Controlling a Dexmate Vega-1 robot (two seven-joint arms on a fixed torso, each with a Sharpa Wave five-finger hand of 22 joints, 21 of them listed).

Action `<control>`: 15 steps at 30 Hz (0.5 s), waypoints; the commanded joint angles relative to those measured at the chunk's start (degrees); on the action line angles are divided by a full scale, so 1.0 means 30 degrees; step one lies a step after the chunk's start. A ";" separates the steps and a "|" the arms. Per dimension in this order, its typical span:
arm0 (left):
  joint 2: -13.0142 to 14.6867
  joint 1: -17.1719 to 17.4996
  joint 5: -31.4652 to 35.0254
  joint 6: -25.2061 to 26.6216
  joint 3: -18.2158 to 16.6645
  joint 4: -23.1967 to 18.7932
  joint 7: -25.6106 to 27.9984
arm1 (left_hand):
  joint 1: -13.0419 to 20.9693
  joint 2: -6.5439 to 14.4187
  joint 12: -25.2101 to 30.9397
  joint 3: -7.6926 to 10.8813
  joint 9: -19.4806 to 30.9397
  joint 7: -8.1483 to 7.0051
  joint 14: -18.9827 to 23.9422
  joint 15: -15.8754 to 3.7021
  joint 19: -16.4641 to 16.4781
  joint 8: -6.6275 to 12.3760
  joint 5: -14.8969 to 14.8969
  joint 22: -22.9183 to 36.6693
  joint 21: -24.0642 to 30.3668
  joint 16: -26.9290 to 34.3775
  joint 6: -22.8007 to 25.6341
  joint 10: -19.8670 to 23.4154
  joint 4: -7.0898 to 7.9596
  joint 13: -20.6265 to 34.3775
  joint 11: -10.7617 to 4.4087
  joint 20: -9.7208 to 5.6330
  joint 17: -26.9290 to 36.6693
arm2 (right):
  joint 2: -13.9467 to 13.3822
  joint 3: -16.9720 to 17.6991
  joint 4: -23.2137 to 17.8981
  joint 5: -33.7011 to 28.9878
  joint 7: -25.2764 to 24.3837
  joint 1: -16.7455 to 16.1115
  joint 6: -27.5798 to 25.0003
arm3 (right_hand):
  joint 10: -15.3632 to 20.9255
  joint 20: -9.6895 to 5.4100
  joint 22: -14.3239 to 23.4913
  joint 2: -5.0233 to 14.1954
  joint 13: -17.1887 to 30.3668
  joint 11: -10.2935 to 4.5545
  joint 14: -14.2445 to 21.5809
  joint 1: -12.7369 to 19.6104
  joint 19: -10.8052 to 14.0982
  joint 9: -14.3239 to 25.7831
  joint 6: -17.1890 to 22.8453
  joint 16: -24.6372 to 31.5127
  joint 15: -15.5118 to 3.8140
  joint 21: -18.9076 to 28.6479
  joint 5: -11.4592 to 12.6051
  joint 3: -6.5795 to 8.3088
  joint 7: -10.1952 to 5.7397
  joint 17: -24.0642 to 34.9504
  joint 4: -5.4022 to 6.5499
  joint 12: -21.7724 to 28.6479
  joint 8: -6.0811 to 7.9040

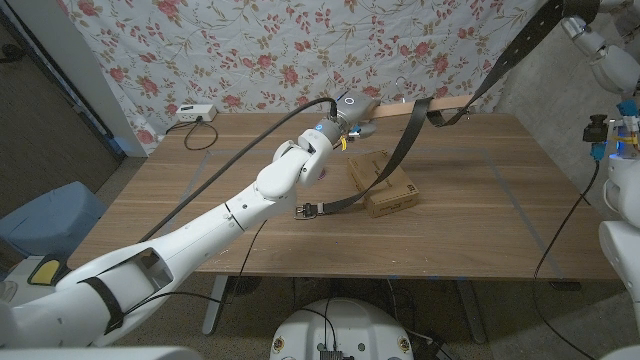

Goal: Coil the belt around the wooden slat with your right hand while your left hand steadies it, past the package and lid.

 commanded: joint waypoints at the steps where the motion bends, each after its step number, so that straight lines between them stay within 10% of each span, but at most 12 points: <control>1: -0.0035 -0.0310 -0.0168 -0.0677 0.0338 0.0487 -0.0464 | -0.0376 0.0624 0.0091 0.1084 0.0019 0.0082 0.0003 -0.0064 0.0114 0.0203 0.0180 0.0081 0.0017 -0.0003 0.0003 0.0089 0.1113 0.0034 -0.0068 -0.1339 -0.0032 | -0.2335 -0.0922 -0.0525 0.0607 -0.0544 0.3137 -0.5101 | 0.0011 -0.1340 0.0107 -0.0171 0.0014 -0.0029 -0.0061 0.0033 -0.0055 0.4196 0.0661 0.0096 -0.3329 0.0065 0.0128 0.0106 -0.0727 0.0068 0.0000 0.0076 0.1595; 15: 0.0306 -0.0578 -0.0391 -0.1527 0.0506 0.0488 -0.1280 | -0.0396 0.0591 0.0086 0.1083 -0.0090 0.0054 -0.0007 -0.0057 0.0101 0.0295 0.0216 0.0005 -0.0040 -0.0018 -0.0084 0.0108 0.1121 0.0029 -0.0051 -0.1328 -0.0025 | -0.6294 -0.4586 0.0433 0.1613 -0.0868 0.8069 -1.1218 | 0.0231 -0.1305 -0.0487 -0.0258 -0.0380 -0.0071 0.0318 0.0144 -0.0078 0.3319 0.1372 -0.0229 -0.3318 0.0032 -0.0108 -0.0330 -0.0797 -0.0158 0.0037 -0.0316 0.1118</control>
